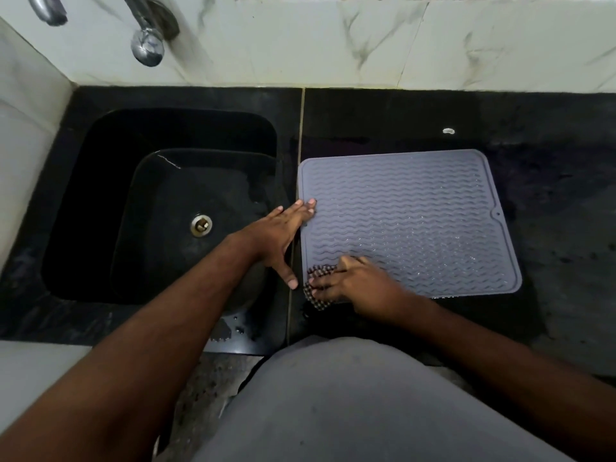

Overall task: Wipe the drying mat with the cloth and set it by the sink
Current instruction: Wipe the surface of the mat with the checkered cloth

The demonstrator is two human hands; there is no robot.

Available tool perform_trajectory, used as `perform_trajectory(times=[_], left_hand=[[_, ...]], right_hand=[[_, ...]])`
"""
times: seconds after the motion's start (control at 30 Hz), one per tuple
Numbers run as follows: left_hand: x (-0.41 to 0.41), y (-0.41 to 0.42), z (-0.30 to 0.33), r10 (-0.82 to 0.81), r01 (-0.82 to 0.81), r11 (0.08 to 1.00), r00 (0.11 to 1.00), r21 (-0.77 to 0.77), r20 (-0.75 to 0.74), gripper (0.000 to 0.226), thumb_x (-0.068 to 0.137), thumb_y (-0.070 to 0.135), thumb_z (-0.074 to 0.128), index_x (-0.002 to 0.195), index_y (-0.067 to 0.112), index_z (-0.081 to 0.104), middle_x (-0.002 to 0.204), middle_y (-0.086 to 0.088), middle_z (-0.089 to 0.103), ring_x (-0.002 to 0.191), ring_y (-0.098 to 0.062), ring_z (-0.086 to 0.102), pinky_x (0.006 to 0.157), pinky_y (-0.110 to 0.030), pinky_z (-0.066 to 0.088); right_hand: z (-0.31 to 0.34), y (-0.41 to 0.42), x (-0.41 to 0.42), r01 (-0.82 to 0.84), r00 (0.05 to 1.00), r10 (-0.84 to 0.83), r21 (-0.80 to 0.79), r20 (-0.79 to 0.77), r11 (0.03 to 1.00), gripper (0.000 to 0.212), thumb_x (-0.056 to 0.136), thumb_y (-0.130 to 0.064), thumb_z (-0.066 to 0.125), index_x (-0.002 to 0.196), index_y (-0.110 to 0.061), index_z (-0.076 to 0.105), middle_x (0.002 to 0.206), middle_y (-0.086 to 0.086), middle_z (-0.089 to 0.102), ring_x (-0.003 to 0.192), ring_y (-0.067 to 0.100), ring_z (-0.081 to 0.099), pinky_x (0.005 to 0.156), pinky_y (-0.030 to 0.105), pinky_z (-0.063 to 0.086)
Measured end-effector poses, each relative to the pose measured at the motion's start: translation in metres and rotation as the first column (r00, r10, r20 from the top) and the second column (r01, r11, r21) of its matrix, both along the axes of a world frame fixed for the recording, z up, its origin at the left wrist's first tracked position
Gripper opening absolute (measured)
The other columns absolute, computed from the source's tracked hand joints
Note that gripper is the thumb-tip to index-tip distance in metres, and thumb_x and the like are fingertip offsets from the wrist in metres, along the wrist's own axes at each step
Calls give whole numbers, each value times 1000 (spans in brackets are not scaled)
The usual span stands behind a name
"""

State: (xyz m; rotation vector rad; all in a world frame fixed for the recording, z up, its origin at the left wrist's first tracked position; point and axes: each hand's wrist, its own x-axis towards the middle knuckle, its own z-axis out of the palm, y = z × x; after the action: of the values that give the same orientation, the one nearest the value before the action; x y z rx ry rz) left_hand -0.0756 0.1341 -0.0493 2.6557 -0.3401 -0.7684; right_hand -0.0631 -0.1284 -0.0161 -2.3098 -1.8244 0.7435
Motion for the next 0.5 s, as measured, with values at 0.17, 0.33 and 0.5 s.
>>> perform_trajectory(times=[0.17,0.33,0.5], left_hand=[[3,-3,6,54,-57,998,997,-42,-51,127,77,58,80,162,14,-3,170,4,-13,155,-10,-14,126,-37,-8],[8,-6,10,123,-123,992,992,-32,-3,75,106,26,47,164,16,0,171,-6,6,158,-17,2,128,-39,5],[0,-21,6,131,-139,989,981,47,141,66,109,33,39,163,10,9,170,-8,15,157,-21,10,126,-36,7]], right_hand=[[13,8,21,236,972,-235,165,-28,958,72,84,6,52,138,-42,56,143,-23,53,98,11,39,81,34,37],[-20,27,-10,350,931,-363,213,23,912,68,79,-2,53,139,-35,58,146,-15,53,108,17,42,88,44,46],[-34,3,-31,217,976,-211,227,-54,949,57,85,-7,56,131,-41,63,142,-24,55,105,12,43,84,34,33]])
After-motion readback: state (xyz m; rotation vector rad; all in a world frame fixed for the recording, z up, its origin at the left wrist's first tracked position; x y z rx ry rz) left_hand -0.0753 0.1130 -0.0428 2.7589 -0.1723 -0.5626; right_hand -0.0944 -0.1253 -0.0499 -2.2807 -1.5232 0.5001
